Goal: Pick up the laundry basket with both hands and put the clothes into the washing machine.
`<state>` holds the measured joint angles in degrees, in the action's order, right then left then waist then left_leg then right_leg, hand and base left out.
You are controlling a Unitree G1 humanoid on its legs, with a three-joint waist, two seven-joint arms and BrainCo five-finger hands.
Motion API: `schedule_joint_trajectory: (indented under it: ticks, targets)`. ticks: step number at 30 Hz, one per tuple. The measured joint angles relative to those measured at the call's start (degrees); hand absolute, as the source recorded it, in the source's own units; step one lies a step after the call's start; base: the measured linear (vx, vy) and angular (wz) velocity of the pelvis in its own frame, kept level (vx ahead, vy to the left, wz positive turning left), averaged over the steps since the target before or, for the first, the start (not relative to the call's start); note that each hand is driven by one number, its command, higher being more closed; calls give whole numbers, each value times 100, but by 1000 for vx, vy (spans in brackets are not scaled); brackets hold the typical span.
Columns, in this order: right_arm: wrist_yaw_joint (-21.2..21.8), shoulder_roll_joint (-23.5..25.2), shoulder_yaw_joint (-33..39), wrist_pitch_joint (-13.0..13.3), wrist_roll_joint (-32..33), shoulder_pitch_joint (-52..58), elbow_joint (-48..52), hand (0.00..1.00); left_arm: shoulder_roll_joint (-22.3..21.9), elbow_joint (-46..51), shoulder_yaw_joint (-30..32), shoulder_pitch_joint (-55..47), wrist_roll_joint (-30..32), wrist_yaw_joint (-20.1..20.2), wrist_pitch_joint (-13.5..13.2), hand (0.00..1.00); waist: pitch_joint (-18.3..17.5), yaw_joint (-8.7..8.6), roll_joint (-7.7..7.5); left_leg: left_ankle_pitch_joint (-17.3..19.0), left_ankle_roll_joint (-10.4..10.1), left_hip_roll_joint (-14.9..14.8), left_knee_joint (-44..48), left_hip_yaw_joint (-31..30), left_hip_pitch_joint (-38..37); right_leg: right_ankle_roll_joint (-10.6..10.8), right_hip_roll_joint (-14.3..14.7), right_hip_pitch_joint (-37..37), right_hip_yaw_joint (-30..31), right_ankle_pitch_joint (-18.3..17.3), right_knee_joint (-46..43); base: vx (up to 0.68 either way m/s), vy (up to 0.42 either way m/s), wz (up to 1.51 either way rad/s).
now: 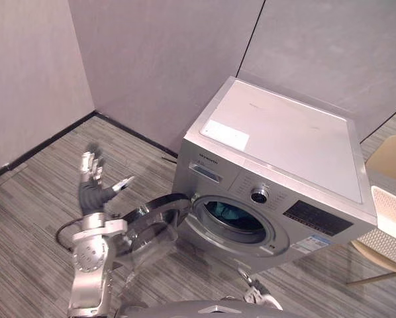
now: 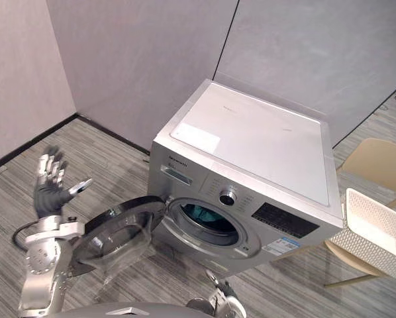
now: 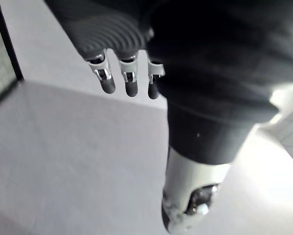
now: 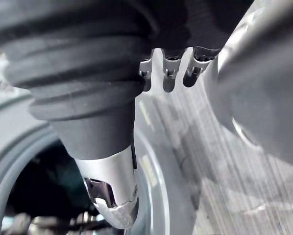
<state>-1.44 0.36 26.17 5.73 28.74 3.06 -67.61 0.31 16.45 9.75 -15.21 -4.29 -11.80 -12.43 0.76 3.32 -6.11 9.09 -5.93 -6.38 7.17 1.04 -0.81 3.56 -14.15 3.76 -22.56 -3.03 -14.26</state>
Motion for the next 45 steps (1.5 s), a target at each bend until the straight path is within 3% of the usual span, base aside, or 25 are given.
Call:
schedule_joint_trajectory:
  ticks: [2, 5, 7, 9, 13, 17, 20, 24, 26, 30, 33, 35, 38, 42, 43, 45]
  targets:
    - [-1, -61, 207, -92, -84, 27, -140, 0, -58, -94, 328, -10, 11, -54, 26, 0, -99, 17, -25, -49, -56, -30, -31, 128, 116, 245, 158, -22, 130, 170, 641, 140, -105, -47]
    - [-5, -251, 413, -112, -220, 90, -147, 0, -302, -185, 699, -10, 103, -63, 137, 0, -87, -56, 195, -66, -86, -160, -69, 382, 165, 250, 365, -113, 242, 472, 1177, 40, -65, -33]
    - [-4, -342, 448, -113, -219, 191, -124, 0, -370, -205, 757, -1, 110, -59, 137, 0, -147, -67, 239, -66, -86, -207, -147, 427, 112, 237, 451, -195, 260, 575, 1391, 10, -25, -18]
    - [10, -332, 430, -97, -218, 237, -60, 0, -357, -360, 890, 67, 108, -62, 138, 0, -175, -67, 207, -69, -90, -234, -214, 520, 76, 235, 482, -183, 306, 594, 1452, -15, -14, -15]
    - [178, -85, 326, -100, -203, 456, 129, 0, -303, -958, 1384, 253, 183, -182, 402, 0, -239, -91, 47, -81, -100, -235, -220, 581, 281, 258, 521, -116, 326, 800, 1783, -71, -15, -7]
    - [226, 84, 153, -100, -194, 597, 449, 0, 140, -1746, 1772, 798, 345, -452, 603, 0, -244, -89, -132, -121, -157, -315, -184, 683, 581, 211, 599, 209, 404, 924, 1844, -88, -47, -15]
    - [225, 107, 26, -100, -144, 565, 807, 0, 442, -2703, 1999, 1450, 344, -636, 777, 0, -163, -140, -172, -126, -177, -369, -17, 706, 879, 150, 642, 451, 472, 1061, 1872, -74, -36, -14]
    - [222, 133, -125, -97, -90, 514, 1095, 0, 657, -4785, 2221, 1924, 320, -688, 978, 0, 21, -175, -136, -131, -180, -396, -28, 921, 695, 93, 638, 442, 633, 1113, 1883, -32, -15, -25]
    - [216, 145, -124, -99, -77, 513, 1079, 0, 651, -5367, 2370, 1944, 287, -680, 902, 0, 47, -170, -119, -131, -180, -381, -36, 971, 649, 92, 637, 435, 663, 1114, 1883, -7, -7, -12]
    - [211, 134, -27, -100, 18, 415, 1023, 0, 653, -6750, 2697, 1901, -41, -406, 863, 0, 144, -168, -54, -140, -165, -301, -118, 1012, 463, 94, 611, 338, 761, 1113, 1887, -17, 4, -7]
    - [209, 128, -10, -106, 16, 306, 787, 0, 322, -7493, 2697, 1713, -254, -46, 885, 0, 282, -187, 19, -187, -121, -200, -245, 993, 295, 102, 541, 230, 755, 1105, 1890, -35, 23, 5]
    - [211, 179, -11, -118, 11, 268, 600, 0, 118, -7786, 2414, 1575, -228, 117, 884, 0, 278, -191, -17, -272, -106, -148, -376, 915, 254, 144, 505, 200, 727, 1074, 1890, -11, 4, 17]
    - [208, 167, -27, -117, 5, 236, 530, 0, 195, -7842, 1592, 1429, 107, 240, 922, 0, 296, -201, -29, -358, -101, -117, -443, 784, 238, 151, 474, 158, 593, 1071, 1890, -7, -17, 29]
    - [193, 83, -325, -97, 2, 178, 367, 0, 551, -7796, -38, 1382, 728, 240, 960, 0, 332, -200, 16, -436, -35, 0, -487, 551, 184, 174, 362, -81, 402, 1057, 1891, -59, 9, 28]
    - [191, 71, -376, -98, 1, 170, 363, 0, 575, -7760, -244, 1392, 733, 253, 957, 0, 332, -201, 15, -468, -24, 25, -515, 516, 187, 183, 338, -93, 359, 1059, 1891, -84, 27, 38]
    - [150, 54, -545, -95, -3, 161, 363, 0, 711, -7468, -1329, 1400, 733, 280, 991, 0, 339, -207, 26, -634, 13, 118, -650, 308, 236, 257, 250, -148, 152, 1037, 1890, -64, 16, 49]
